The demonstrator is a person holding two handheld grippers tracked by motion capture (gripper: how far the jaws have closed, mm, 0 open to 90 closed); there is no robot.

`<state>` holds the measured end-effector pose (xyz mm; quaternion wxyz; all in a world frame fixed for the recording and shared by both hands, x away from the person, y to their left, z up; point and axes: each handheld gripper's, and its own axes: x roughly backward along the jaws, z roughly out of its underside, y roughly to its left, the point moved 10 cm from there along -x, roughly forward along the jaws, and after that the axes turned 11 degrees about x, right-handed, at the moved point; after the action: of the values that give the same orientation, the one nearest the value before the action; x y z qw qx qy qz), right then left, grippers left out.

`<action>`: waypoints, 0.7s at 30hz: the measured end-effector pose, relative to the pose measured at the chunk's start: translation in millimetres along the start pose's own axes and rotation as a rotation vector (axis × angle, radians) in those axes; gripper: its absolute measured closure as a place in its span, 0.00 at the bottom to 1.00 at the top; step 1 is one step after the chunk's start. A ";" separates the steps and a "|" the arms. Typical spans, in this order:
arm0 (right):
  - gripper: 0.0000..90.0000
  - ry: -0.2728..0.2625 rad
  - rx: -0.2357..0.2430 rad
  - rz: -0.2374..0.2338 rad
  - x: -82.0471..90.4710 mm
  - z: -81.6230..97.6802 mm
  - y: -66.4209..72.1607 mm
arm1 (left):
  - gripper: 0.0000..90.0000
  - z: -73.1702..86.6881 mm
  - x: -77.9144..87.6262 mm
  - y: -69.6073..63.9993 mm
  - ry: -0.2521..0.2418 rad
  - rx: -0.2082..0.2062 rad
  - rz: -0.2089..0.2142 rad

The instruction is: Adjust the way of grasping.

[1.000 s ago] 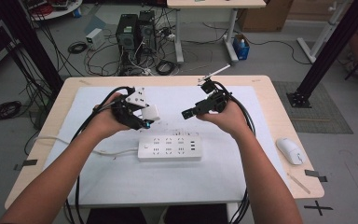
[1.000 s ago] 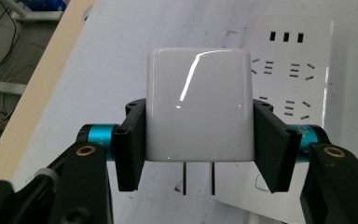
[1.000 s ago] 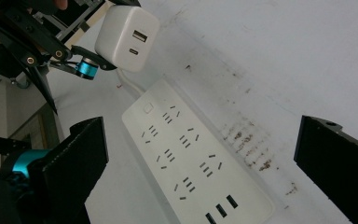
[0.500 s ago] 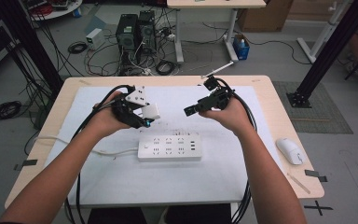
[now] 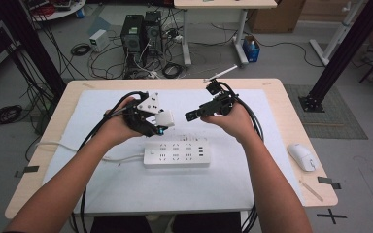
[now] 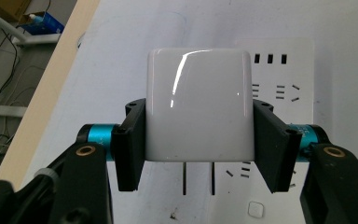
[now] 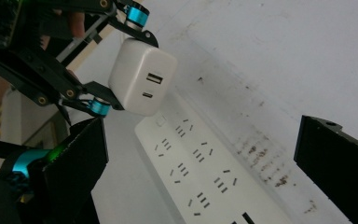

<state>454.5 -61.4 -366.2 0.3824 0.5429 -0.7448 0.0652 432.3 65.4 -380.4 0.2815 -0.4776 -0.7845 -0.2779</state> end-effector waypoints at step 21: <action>0.02 -0.052 -0.106 -0.131 -28.5 2.2 3.6 | 0.47 -13.5 -16.9 -10.7 -0.055 -0.030 -0.002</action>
<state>453.8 -39.4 -384.8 0.3946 0.5709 -0.7199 -0.0138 431.5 41.7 -384.9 0.2525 -0.4882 -0.7883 -0.2767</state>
